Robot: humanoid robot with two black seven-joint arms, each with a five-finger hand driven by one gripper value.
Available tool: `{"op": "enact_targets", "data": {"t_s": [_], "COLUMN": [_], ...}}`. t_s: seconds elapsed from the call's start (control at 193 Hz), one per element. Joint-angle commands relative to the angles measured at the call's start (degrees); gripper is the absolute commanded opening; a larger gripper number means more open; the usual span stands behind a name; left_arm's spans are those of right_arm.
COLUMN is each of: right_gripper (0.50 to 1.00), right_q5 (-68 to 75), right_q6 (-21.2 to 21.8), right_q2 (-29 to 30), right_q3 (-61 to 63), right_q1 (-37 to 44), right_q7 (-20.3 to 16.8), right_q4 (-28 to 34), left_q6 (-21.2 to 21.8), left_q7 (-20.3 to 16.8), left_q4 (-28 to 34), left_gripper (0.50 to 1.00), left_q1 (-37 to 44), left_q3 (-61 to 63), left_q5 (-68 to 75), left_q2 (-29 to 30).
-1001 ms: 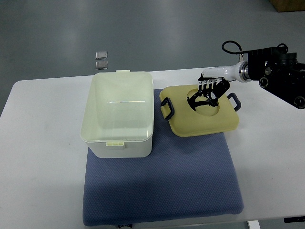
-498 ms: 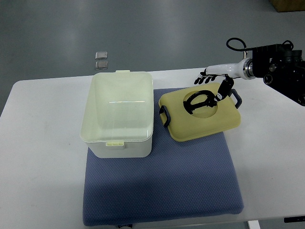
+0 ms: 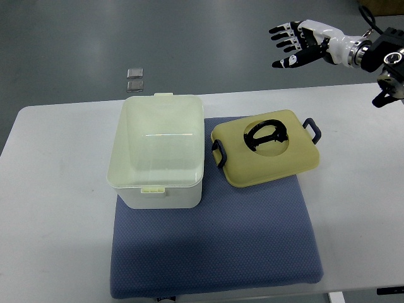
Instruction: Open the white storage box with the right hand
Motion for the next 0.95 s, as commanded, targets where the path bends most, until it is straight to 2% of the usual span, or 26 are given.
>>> {"op": "enact_targets", "data": {"t_s": [0.0,0.119,0.228,0.441,0.462,0.488,0.508,0.944], "right_gripper": [0.856,0.856,0.856,0.860,0.870,0.915,0.921,0.924], "right_q5": [9.16,16.81,20.24,20.42,20.42,20.42,20.42,20.42], "right_q6": [-5.34,-12.90,-16.59,-17.91,-17.91,-17.82,-17.74,-17.21], "right_q2": [1.60,3.45,5.38,8.19,8.37,8.72,8.90,11.36], "right_q3": [2.95,4.35,6.46,8.66,9.01,9.54,9.98,13.76], "right_q1": [-1.87,-2.84,-4.34,-8.29,-8.73,-9.35,-9.78,-13.30], "right_q7": [-0.05,-0.05,-0.05,1.00,1.18,1.53,1.70,2.06], "right_q4": [-0.24,-0.42,-0.42,-0.16,-0.07,-0.07,0.02,0.28], "left_q6": [0.00,0.00,0.00,0.00,0.00,0.00,0.00,0.00], "left_q7": [-0.08,0.00,0.00,0.00,0.00,0.00,0.00,0.00], "left_q4": [0.00,0.00,0.00,0.00,0.00,0.00,0.00,0.00], "left_gripper": [1.000,1.000,1.000,1.000,1.000,1.000,1.000,1.000], "left_q1": [0.00,0.00,0.00,0.00,0.00,0.00,0.00,0.00], "left_q3": [0.00,0.00,0.00,0.00,0.00,0.00,0.00,0.00], "left_q5": [0.00,0.00,0.00,0.00,0.00,0.00,0.00,0.00], "left_q2": [0.00,0.00,0.00,0.00,0.00,0.00,0.00,0.00]}}
